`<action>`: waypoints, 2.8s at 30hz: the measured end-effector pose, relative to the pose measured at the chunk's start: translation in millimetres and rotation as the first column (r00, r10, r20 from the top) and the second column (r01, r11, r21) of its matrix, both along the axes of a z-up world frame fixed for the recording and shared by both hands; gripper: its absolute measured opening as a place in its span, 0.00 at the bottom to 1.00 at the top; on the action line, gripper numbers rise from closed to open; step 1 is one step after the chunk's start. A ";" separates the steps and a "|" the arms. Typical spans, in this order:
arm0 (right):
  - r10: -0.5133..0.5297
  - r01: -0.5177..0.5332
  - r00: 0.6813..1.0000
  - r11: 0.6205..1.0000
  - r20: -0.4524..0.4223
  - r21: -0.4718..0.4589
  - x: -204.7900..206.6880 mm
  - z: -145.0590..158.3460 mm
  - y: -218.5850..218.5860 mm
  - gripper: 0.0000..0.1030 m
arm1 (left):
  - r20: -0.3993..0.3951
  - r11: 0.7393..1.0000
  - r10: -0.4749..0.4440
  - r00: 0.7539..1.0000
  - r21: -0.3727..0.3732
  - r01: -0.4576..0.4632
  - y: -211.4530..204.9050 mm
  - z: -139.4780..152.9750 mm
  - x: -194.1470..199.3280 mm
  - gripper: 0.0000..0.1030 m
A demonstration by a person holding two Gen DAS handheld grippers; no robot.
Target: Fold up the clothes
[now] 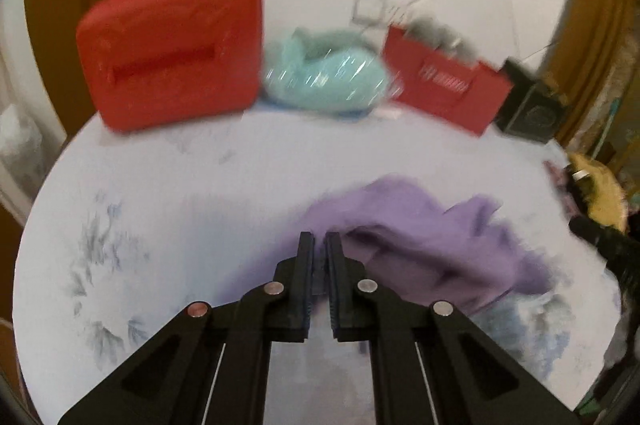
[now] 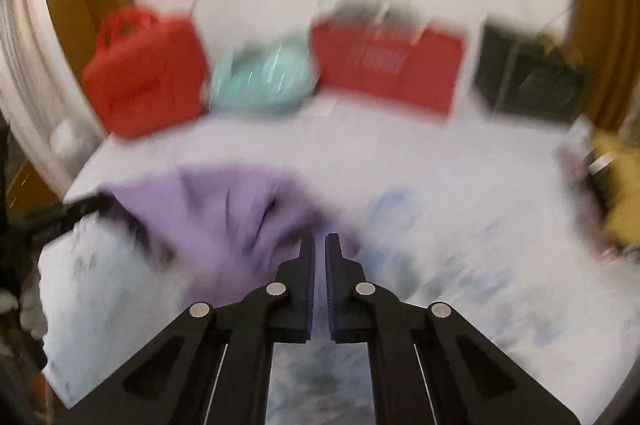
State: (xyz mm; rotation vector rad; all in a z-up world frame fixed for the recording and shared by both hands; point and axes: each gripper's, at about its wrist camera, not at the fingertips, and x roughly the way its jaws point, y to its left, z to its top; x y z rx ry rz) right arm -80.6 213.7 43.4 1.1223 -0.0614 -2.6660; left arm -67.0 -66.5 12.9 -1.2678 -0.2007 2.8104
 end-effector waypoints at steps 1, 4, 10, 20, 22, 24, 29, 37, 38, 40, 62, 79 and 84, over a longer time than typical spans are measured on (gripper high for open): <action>-0.013 0.013 1.000 1.000 -0.005 -0.028 2.0 10.4 9.8 0.04 | 0.007 1.000 0.001 1.000 -0.002 -0.001 -0.9 -1.6 1.4 0.05; -0.044 0.044 0.999 0.997 0.006 -0.060 12.3 22.3 34.4 0.07 | 0.030 1.000 0.006 1.000 -0.007 -0.006 -3.7 -6.8 5.3 0.05; -0.042 0.052 0.991 0.996 0.127 -0.074 19.8 -20.4 44.2 0.53 | 0.076 1.000 0.016 0.997 -0.017 -0.015 -9.4 -17.2 13.1 0.39; 0.004 0.009 0.970 0.998 0.244 -0.055 2.2 -76.3 32.6 0.59 | 0.182 1.000 -0.012 0.983 0.000 0.013 0.5 -54.6 15.6 0.55; 0.016 -0.005 0.967 0.999 0.255 -0.044 -2.9 -81.2 26.9 0.65 | 0.207 1.000 -0.024 0.978 0.009 0.023 5.1 -64.8 14.6 0.55; 0.029 -0.022 0.964 0.999 0.266 -0.030 -10.5 -86.2 19.6 0.77 | 0.223 1.000 -0.030 0.974 0.012 0.028 8.1 -73.9 8.9 0.55; 0.071 -0.066 0.948 0.997 0.310 -0.027 -32.8 -106.6 2.6 0.82 | 0.237 0.999 -0.033 0.971 0.000 0.034 15.2 -93.9 -9.9 0.55; 0.155 -0.148 0.910 0.988 0.385 -0.047 -58.5 -144.3 -28.8 0.18 | 0.277 0.999 0.043 0.960 -0.021 -0.039 1.8 -115.9 -39.7 0.03; 0.150 -0.149 0.917 0.988 0.370 -0.033 -58.1 -140.9 -29.3 0.15 | 0.264 0.998 0.067 0.962 -0.030 -0.061 -3.4 -112.3 -41.5 0.03; 0.142 -0.145 0.935 0.989 0.324 -0.017 -56.8 -129.3 -26.9 0.11 | 0.210 0.991 0.137 0.968 -0.042 -0.131 -24.2 -91.2 -43.3 0.03; -0.259 0.258 0.950 0.966 0.174 0.029 28.3 -29.9 126.5 0.77 | 0.217 0.985 0.173 0.961 -0.062 -0.163 -89.2 -44.2 -7.9 0.51; -0.132 0.111 0.943 0.990 0.305 0.086 39.5 -93.9 83.3 0.91 | 0.247 0.988 0.138 0.959 -0.105 -0.115 -90.1 -83.8 1.9 0.55; -0.080 0.044 0.944 0.992 0.320 0.117 24.8 -113.5 63.0 0.91 | 0.241 0.983 0.134 0.961 -0.153 -0.099 -84.3 -97.8 -12.2 0.55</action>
